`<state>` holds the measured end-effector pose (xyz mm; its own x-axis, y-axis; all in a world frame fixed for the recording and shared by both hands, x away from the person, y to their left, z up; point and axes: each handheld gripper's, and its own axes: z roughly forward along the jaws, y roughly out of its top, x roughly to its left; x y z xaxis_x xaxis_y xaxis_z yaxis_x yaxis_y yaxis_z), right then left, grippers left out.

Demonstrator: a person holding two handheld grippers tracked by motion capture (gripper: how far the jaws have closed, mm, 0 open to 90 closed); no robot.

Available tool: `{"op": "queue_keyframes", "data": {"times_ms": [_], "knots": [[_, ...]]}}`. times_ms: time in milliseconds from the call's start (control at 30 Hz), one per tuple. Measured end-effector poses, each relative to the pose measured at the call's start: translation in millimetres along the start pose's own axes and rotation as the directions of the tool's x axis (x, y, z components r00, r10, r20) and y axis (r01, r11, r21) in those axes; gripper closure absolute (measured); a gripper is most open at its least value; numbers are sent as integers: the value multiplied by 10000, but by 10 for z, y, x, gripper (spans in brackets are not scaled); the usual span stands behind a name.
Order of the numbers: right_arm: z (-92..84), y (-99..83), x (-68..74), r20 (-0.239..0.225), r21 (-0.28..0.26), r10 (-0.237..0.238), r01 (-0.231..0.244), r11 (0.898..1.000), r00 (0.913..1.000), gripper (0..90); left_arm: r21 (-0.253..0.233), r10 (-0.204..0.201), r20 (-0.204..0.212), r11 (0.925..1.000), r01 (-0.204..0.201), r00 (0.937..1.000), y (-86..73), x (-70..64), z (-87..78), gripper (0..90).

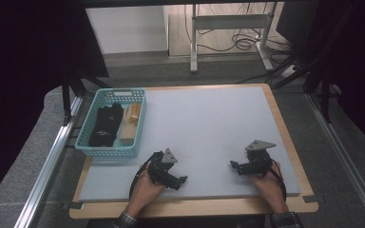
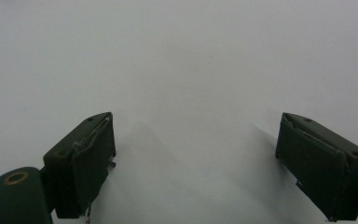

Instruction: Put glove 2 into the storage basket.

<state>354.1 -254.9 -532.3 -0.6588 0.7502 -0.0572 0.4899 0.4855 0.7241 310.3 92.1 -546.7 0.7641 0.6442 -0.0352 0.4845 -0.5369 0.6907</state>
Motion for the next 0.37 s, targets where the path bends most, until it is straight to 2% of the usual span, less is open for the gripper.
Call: {"op": "queue_keyframes", "data": {"times_ms": [367], "knots": [[1,-3,0,-14,0,8,-8,10000,10000,117,30,28,-34,10000,-28,10000,0,-6,3,0]]}}
